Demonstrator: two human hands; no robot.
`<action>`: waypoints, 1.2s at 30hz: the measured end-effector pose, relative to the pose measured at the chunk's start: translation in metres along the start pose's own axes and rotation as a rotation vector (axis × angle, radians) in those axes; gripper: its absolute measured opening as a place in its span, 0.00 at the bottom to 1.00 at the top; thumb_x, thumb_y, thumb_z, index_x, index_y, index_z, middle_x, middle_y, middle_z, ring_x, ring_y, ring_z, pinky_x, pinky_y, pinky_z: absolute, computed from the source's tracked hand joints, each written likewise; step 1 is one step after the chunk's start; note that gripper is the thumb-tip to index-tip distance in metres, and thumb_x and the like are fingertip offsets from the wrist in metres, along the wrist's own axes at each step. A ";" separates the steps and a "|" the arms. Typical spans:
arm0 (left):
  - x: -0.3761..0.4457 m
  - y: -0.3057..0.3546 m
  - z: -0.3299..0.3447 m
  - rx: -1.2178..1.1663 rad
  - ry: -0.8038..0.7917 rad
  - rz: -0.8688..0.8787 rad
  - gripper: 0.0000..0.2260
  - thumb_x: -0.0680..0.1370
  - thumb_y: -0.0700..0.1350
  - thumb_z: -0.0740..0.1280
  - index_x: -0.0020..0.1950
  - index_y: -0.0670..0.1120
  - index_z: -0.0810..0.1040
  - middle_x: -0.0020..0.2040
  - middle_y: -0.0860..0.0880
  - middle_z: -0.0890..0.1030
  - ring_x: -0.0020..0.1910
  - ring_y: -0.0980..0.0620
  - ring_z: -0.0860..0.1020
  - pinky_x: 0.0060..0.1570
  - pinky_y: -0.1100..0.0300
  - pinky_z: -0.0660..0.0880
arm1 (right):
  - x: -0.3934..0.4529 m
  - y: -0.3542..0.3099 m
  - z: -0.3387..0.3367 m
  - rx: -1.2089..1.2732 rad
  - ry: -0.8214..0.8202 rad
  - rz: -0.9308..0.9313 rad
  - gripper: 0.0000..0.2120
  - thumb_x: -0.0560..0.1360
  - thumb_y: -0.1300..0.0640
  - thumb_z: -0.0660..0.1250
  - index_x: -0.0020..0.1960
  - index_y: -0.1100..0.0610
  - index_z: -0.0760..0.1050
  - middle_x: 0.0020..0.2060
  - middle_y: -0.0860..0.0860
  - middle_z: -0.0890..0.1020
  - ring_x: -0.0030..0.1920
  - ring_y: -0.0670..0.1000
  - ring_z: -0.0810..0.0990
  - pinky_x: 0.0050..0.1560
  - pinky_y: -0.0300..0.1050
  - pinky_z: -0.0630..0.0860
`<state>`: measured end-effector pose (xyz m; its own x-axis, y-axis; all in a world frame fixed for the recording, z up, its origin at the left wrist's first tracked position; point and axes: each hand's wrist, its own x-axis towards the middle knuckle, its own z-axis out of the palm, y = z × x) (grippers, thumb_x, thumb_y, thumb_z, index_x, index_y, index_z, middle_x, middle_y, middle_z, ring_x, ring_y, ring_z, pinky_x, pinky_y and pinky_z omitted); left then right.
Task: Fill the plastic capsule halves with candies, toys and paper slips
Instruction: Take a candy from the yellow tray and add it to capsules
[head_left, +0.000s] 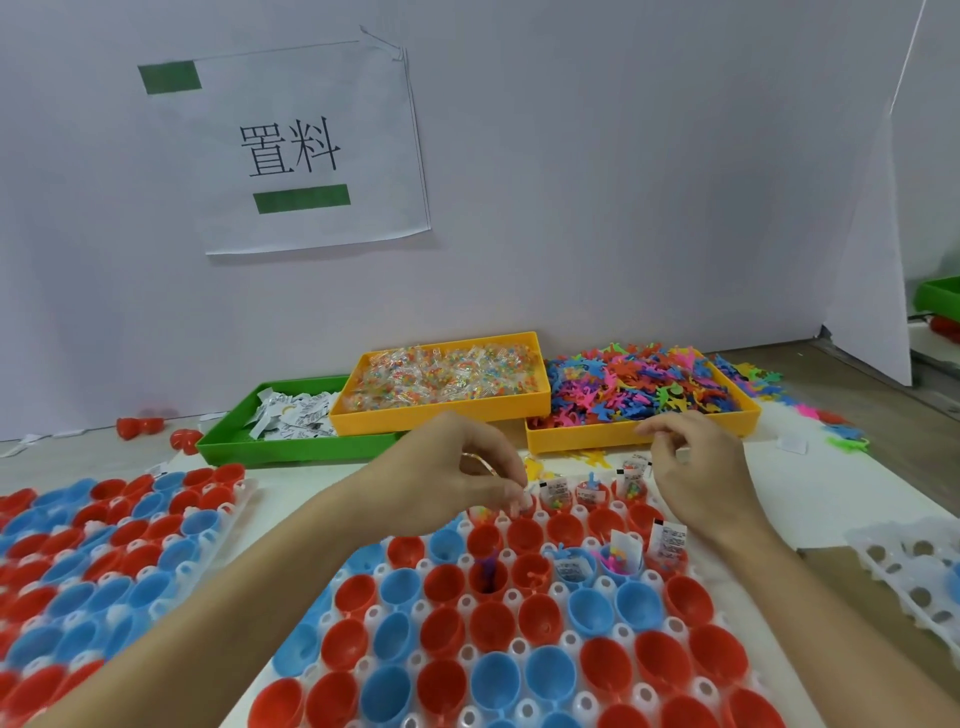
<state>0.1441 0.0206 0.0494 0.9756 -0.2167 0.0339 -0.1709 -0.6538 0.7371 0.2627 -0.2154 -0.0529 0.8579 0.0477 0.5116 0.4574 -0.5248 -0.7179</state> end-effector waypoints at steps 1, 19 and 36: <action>-0.002 0.000 0.002 -0.009 -0.016 0.008 0.01 0.75 0.39 0.74 0.45 0.44 0.84 0.41 0.51 0.86 0.42 0.52 0.84 0.44 0.65 0.78 | 0.000 0.000 0.000 -0.002 0.000 -0.001 0.12 0.78 0.67 0.62 0.48 0.55 0.81 0.46 0.49 0.80 0.49 0.49 0.78 0.46 0.32 0.69; -0.009 -0.003 0.017 0.150 -0.169 0.096 0.04 0.74 0.35 0.73 0.44 0.43 0.86 0.41 0.51 0.86 0.40 0.59 0.83 0.45 0.65 0.80 | -0.001 -0.002 -0.001 -0.013 -0.003 -0.001 0.12 0.79 0.67 0.61 0.49 0.55 0.81 0.46 0.49 0.80 0.49 0.49 0.77 0.46 0.32 0.69; -0.013 -0.007 0.005 0.125 -0.055 0.136 0.04 0.74 0.46 0.75 0.48 0.52 0.87 0.42 0.56 0.84 0.39 0.58 0.79 0.40 0.66 0.75 | -0.001 -0.002 -0.001 -0.014 0.002 -0.004 0.12 0.79 0.67 0.62 0.49 0.56 0.82 0.46 0.50 0.81 0.49 0.49 0.78 0.46 0.30 0.68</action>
<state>0.1323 0.0241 0.0402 0.9338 -0.3467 0.0882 -0.3201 -0.6998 0.6386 0.2603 -0.2154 -0.0515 0.8558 0.0479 0.5151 0.4572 -0.5361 -0.7097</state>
